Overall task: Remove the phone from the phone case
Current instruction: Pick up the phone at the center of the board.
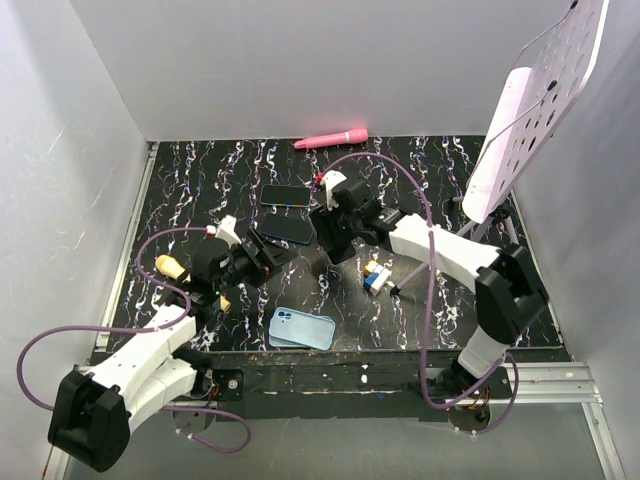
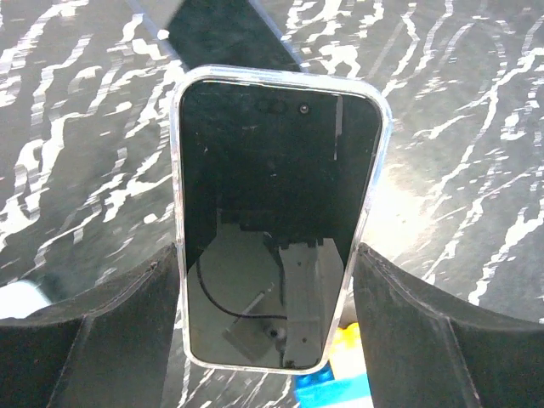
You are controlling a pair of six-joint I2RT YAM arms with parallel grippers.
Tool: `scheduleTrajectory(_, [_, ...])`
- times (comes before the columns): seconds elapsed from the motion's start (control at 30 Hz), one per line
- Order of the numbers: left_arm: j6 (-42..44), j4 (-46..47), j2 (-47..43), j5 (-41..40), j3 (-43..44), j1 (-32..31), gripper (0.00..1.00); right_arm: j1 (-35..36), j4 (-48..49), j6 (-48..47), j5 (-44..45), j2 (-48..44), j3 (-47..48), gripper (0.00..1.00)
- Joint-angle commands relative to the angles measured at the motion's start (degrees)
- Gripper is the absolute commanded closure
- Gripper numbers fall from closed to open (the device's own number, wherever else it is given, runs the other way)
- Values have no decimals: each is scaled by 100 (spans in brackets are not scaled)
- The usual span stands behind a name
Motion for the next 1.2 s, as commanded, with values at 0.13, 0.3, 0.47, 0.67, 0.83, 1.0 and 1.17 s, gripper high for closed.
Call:
scheduleTrajectory(0.13, [-38, 1723, 580, 919, 317, -38, 17, 318, 514, 731, -1031, -1278, -495, 99])
scheduleTrajectory(0.3, [-20, 1819, 862, 902, 458, -73, 19, 450, 690, 986, -1269, -1577, -671, 99])
scheduleTrajectory(0.47, [85, 1732, 1143, 901, 686, -126, 27, 670, 691, 1022, -1216, -1709, -707, 99])
scheduleTrajectory(0.67, [32, 1785, 1346, 1007, 766, -196, 48, 916, 708, 1057, -953, -1692, -584, 99])
scheduleTrajectory(0.83, [-64, 1898, 1425, 1270, 749, -232, 69, 1118, 831, 1066, -839, -1552, -522, 99])
scheduleTrajectory(1.0, [180, 1602, 1390, 1561, 845, -223, 100, 1180, 508, 1022, -1058, -1507, -417, 95])
scheduleTrajectory(1.17, [1200, 451, 1170, 1710, 1398, -118, 100, 1171, -275, 952, -1075, -1770, -644, 29])
